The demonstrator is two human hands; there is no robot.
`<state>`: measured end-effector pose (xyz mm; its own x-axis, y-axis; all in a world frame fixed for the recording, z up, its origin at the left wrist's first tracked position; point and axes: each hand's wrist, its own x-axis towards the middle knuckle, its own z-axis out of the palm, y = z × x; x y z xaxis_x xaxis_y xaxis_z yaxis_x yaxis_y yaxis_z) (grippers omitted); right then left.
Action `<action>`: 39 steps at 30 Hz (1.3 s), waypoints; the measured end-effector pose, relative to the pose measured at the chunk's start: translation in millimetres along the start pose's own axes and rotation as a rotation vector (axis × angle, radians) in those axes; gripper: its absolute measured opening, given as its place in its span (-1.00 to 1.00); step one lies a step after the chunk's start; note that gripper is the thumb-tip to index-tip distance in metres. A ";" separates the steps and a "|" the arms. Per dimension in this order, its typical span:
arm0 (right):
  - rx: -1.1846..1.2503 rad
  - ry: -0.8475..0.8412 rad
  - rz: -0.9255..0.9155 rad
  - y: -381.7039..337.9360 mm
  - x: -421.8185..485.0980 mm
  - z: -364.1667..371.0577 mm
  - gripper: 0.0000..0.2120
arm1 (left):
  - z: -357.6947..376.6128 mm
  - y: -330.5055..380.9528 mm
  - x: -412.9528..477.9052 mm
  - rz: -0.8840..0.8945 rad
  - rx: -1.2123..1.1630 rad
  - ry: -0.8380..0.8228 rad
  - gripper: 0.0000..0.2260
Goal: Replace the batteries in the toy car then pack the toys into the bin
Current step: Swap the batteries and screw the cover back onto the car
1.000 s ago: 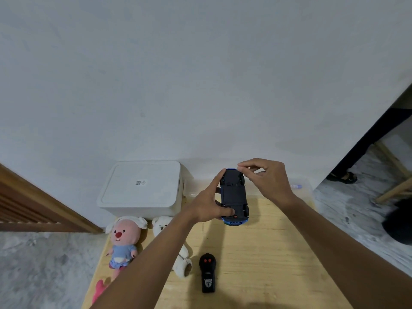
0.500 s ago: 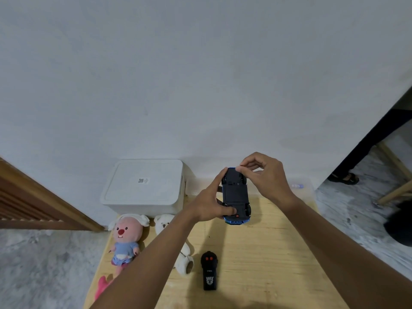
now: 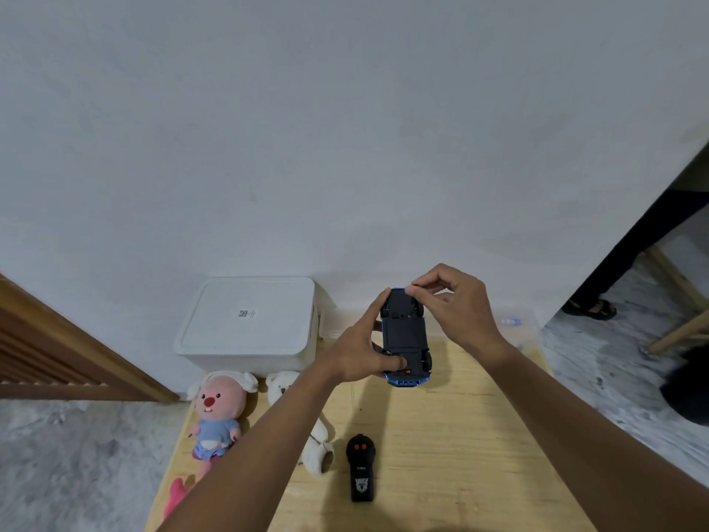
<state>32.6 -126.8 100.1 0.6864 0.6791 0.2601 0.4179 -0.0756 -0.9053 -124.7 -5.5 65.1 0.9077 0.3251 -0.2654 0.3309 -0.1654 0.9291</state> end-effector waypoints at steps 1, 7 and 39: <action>0.003 0.005 -0.011 -0.4 -0.3 0.7 -0.94 | 0.4 0.5 -0.1 -0.001 0.001 -0.001 0.01; -0.058 -0.011 -0.080 1.3 -6.6 1.3 -0.87 | -0.1 0.1 -0.7 -0.011 -0.007 0.001 0.02; -0.166 -0.049 -0.130 7.6 -4.0 -6.1 -0.83 | -0.4 -0.6 0.9 -0.017 0.012 -0.002 0.01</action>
<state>36.7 -134.6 94.2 0.5922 0.7251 0.3515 0.5962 -0.1009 -0.7965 -124.2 -4.7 64.5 0.9022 0.3264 -0.2818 0.3495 -0.1705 0.9213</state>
